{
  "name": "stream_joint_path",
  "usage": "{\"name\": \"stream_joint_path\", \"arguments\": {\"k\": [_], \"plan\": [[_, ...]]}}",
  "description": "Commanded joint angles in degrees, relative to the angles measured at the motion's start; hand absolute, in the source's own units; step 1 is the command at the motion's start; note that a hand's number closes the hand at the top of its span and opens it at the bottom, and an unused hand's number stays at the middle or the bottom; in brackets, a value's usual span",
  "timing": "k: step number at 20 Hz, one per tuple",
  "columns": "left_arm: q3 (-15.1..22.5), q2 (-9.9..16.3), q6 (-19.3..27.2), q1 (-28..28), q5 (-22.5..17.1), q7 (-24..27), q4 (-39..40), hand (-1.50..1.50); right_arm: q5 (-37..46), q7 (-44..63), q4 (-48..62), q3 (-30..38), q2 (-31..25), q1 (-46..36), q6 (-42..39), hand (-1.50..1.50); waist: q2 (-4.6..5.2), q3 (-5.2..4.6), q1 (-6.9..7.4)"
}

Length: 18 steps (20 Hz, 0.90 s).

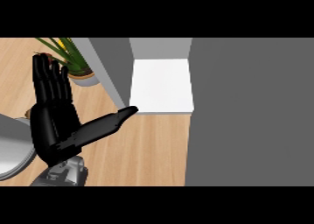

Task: Pick up the wine, place it into the cabinet and close the cabinet

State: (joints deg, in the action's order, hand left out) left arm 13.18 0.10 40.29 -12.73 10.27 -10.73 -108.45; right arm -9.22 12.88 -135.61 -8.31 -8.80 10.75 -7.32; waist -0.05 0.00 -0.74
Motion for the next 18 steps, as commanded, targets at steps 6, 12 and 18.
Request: {"name": "stream_joint_path", "arguments": {"k": [6,12,18], "plan": [[5.6,-0.1,8.0,-6.5,6.4,-7.4,1.4,-1.5,-5.2,14.7,-10.5,2.4,-1.6,-4.5,1.4,-1.5,-0.01,-0.01,0.41],[8.0,-0.1,12.9,-6.8,12.5,-16.2,-2.8,-1.5,-0.2,11.7,-8.1,0.2,1.5,-3.8,2.1,-1.5,-0.06,0.01,0.57],[5.2,0.2,8.9,-3.9,19.1,-21.2,-9.2,-1.5,-2.5,16.9,-12.0,2.2,-0.2,-5.1,2.4,-1.5,-0.13,0.01,0.62]]}}
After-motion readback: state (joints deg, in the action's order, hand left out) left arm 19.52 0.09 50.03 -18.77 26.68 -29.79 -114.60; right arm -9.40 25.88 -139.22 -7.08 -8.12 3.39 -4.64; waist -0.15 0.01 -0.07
